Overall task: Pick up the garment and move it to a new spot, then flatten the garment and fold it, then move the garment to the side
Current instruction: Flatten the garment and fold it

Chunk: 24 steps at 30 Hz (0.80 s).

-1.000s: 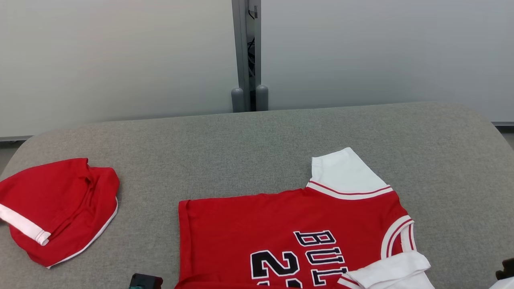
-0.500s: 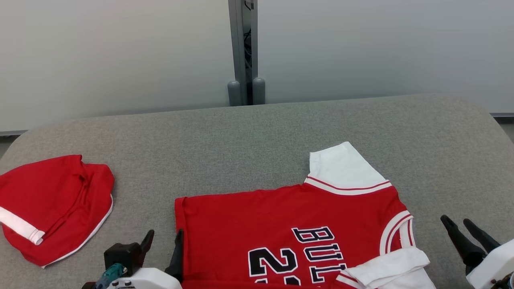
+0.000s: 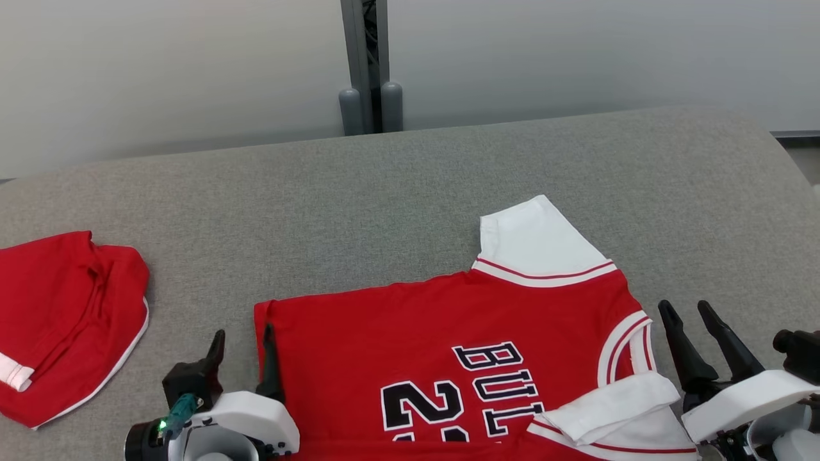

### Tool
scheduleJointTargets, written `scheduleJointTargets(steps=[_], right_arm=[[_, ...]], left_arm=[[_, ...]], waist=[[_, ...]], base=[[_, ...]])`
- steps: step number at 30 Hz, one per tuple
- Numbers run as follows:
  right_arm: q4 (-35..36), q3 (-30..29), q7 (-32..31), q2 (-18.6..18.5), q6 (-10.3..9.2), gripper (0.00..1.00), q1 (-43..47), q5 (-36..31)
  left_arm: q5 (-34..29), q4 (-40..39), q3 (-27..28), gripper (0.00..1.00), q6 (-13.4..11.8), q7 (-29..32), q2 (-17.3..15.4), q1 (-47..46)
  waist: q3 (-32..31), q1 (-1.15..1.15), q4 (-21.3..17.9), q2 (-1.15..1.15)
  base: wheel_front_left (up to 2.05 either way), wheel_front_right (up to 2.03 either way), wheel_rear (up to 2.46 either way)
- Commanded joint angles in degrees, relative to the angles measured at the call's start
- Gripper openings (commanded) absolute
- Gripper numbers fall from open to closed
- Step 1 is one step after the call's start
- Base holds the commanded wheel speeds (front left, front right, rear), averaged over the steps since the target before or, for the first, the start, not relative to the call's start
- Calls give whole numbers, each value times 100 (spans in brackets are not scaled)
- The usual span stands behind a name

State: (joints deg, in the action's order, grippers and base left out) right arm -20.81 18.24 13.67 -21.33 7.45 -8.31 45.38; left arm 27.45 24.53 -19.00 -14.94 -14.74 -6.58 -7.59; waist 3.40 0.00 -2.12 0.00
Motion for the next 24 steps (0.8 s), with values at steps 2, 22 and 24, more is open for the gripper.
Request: scheduleJointTargets(steps=[2, 22, 24], right_arm=[[-1, 40, 67, 22, 8, 100, -143, -76], [-206, 239, 160, 47, 8, 100, -473, 101], [-231, 258, 161, 46, 8, 100, -507, 116]], left_arm=[[-84, 254, 113, 100, 23, -36, -46, -259], [-312, 1763, -224, 100, 582, 910, -514, -1537], [-308, 1815, -241, 100, 587, 916, -507, -1580]], waist=[[178, 0, -124, 0], [589, 0, -405, 0], [604, 0, -414, 0]], base=[[0, 0, 0], [0, 0, 0], [0, 0, 0]])
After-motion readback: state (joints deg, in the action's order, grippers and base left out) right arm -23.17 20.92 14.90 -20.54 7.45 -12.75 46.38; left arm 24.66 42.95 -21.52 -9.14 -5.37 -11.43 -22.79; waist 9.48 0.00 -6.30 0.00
